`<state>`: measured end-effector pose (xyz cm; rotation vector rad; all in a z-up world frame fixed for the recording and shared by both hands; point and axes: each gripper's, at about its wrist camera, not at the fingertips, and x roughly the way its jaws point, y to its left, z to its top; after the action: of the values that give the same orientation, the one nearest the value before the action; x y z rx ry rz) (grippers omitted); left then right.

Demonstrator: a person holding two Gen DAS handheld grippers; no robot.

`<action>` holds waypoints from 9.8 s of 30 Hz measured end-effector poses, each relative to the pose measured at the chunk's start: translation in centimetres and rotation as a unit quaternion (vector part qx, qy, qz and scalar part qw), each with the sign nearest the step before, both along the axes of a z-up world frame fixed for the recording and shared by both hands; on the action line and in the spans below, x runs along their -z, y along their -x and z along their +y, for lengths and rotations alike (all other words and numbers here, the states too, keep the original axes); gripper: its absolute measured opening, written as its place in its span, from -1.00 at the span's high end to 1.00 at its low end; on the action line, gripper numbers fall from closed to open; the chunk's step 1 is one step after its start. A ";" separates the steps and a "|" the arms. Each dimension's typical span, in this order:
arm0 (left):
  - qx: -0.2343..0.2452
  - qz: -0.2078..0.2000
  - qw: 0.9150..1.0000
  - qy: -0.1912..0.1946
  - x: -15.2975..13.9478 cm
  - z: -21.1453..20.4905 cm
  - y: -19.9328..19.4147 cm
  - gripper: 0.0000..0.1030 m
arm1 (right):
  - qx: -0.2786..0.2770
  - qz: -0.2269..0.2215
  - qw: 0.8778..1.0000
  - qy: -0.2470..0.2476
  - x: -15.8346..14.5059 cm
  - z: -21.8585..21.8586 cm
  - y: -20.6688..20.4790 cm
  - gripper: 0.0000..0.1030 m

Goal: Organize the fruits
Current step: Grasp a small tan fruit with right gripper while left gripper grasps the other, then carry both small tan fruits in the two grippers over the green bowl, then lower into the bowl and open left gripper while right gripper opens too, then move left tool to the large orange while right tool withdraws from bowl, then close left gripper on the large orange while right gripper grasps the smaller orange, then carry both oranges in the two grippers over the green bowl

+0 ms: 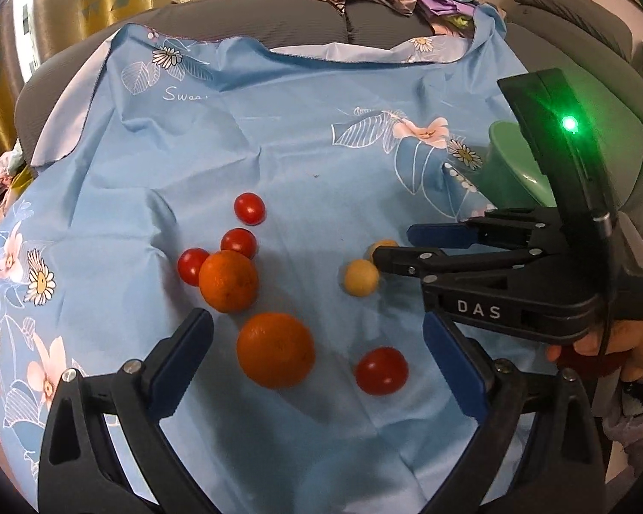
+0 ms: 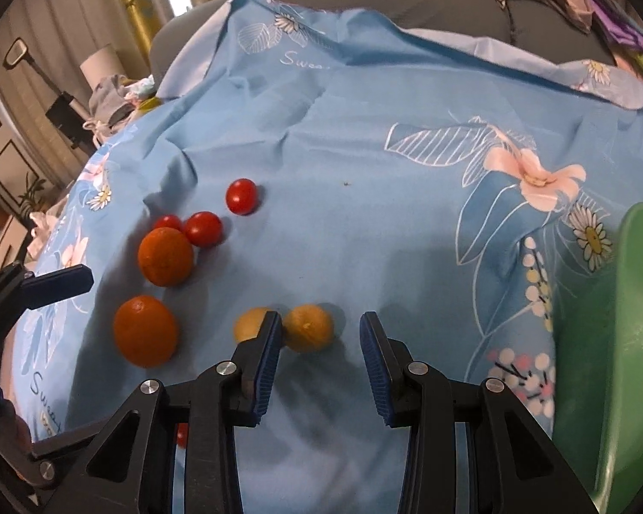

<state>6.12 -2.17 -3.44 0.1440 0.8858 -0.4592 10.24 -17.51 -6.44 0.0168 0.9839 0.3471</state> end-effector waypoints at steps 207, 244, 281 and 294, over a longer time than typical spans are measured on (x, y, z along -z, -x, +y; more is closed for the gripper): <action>-0.081 0.025 0.996 0.035 -2.8 4.6 9.3 -0.88 | 0.022 -0.108 0.993 -0.051 -8.2 -4.0 13.8 0.07; -0.090 0.064 0.994 -0.020 4.0 1.9 -3.0 0.13 | 0.002 -0.050 0.998 -0.049 -4.0 -2.7 10.2 0.08; -0.124 0.002 0.990 0.067 -0.9 10.7 0.5 0.13 | -0.090 0.036 0.993 -0.065 1.3 10.7 -3.3 0.13; -0.110 0.000 0.991 0.069 -1.7 9.6 2.0 0.13 | -0.084 -0.021 0.995 -0.055 -2.1 8.4 1.2 0.16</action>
<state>4.10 7.39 -1.75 -0.0807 0.8548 -0.3128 9.05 -9.14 -4.33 0.0262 0.9251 0.5533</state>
